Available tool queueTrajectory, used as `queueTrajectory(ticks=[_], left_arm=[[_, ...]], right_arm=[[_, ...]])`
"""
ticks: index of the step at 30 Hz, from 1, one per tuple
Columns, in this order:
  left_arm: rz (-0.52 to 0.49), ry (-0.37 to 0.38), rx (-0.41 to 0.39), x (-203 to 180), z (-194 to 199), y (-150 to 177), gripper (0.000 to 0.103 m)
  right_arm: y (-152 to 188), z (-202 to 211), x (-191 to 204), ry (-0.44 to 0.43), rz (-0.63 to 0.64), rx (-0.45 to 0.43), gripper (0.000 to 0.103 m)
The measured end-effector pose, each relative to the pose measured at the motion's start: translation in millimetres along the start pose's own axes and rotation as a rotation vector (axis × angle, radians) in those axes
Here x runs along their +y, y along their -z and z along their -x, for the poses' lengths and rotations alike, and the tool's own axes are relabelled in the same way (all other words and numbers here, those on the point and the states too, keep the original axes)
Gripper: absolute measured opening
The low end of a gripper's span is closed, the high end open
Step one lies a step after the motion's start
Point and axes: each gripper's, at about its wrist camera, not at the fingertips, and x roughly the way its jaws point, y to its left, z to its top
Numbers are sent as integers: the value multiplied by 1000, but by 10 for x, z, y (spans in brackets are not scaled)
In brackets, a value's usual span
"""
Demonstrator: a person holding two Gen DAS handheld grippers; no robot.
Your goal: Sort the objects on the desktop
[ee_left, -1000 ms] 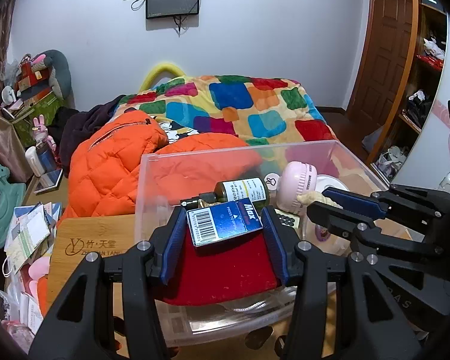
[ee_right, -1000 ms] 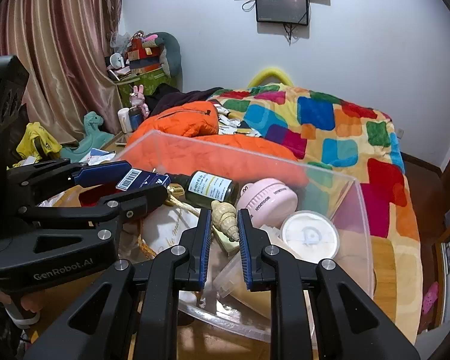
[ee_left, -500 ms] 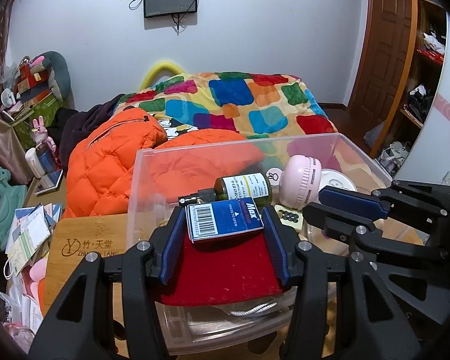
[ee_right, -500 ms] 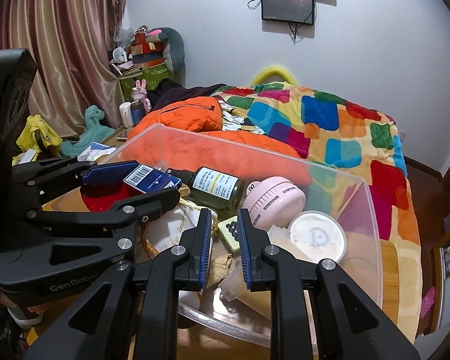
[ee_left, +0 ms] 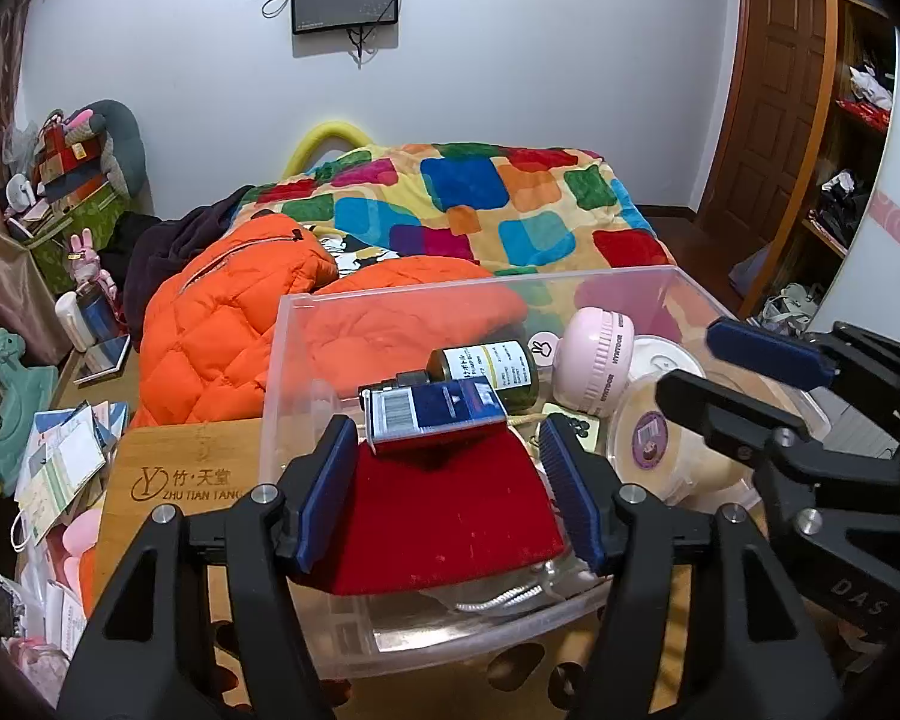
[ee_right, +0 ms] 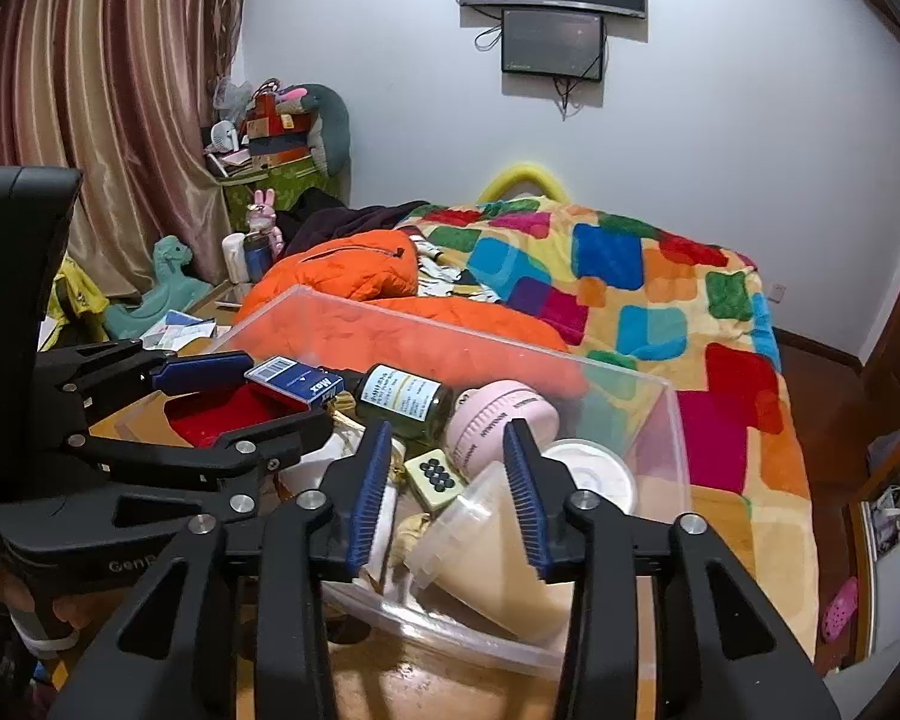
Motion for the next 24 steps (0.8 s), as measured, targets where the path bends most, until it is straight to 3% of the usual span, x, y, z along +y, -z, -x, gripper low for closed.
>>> queueTrajectory(ticks=[3,13,17,24], left_arm=[[7,0,0,10,30,-2,69],[5,-14,-27,-7,196,21,75],[17,-15,-35,-7,277,38,90],[61,-11,-46,49,425,76,96]], right_arm=[[12,48,-14,15,1,-4,43],[58,218,-39,35,-24,-23,62],[76,302,-25,64,-26,-38,79],[96,428,-41,102,-37,-56,86]])
